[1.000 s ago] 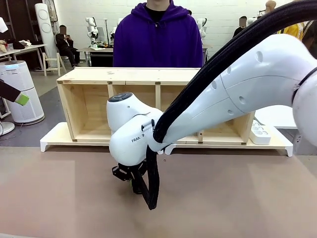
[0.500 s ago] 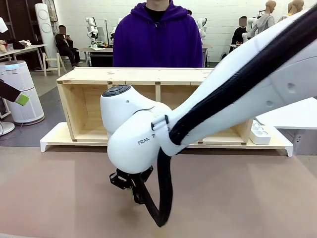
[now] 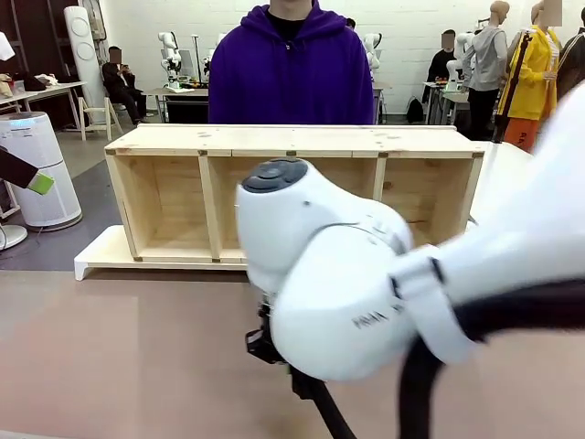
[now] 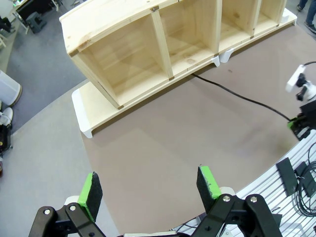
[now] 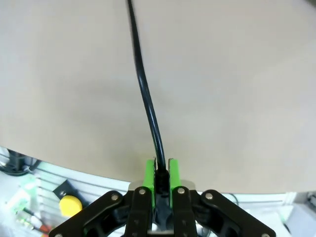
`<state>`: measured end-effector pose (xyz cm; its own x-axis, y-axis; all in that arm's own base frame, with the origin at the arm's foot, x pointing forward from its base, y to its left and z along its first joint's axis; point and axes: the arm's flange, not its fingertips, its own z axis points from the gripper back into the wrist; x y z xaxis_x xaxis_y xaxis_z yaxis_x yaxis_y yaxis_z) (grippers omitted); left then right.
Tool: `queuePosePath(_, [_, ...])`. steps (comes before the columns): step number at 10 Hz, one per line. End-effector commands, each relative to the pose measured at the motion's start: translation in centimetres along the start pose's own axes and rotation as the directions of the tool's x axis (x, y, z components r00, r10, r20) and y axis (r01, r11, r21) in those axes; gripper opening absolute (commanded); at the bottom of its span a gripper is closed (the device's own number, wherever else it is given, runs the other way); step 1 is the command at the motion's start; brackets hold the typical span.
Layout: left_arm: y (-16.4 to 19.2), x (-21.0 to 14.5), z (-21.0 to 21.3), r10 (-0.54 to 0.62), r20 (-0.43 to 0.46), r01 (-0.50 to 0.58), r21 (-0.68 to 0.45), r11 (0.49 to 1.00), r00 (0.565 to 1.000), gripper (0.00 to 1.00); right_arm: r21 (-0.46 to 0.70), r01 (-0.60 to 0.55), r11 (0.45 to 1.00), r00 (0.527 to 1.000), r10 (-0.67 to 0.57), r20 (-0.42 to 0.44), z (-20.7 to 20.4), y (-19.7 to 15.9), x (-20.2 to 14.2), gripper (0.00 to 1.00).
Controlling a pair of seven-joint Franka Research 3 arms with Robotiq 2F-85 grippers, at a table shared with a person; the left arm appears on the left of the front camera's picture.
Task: Perform cable management.
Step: Pull the grasped Power Cable to the location of the Power Strip.
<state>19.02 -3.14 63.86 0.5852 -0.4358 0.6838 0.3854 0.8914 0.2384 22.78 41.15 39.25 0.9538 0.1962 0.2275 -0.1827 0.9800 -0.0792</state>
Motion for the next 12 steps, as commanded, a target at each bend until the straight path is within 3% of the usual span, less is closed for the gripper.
queuePosePath(1, [0.1, 0.1, 0.0, 0.008, 0.003, -0.008, 0.008, 1.000, 1.000, 1.00, 0.006, 0.112, 0.994, 0.993, -0.113, 0.028, 0.4, -2.9, -2.5, 0.14])
queuePosePath(5, [0.1, 0.1, 0.0, 0.008, 0.003, -0.008, 0.008, 1.000, 1.000, 1.00, 0.029, 0.215, 0.976, 0.974, -0.216, 0.074, 0.8, -5.9, -4.3, 0.14])
queuePosePath(6, [0.1, 0.1, 0.0, 0.008, 0.003, -0.008, 0.008, 1.000, 1.000, 1.00, 0.002, 0.159, 0.987, 0.986, -0.159, 0.040, 0.8, -5.2, -3.0, 0.14])
queuePosePath(10, [0.1, 0.1, 0.0, 0.008, 0.003, -0.008, 0.008, 1.000, 1.000, 1.00, 0.002, 0.159, 0.987, 0.986, -0.159, 0.040, 0.8, -5.2, -3.0, 0.14])
queuePosePath(12, [0.1, 0.1, 0.0, 0.008, 0.003, -0.008, 0.008, 1.000, 1.000, 1.00, -0.016, 0.220, 0.975, 0.974, -0.219, 0.055, 1.2, -7.9, -3.7, 0.14])
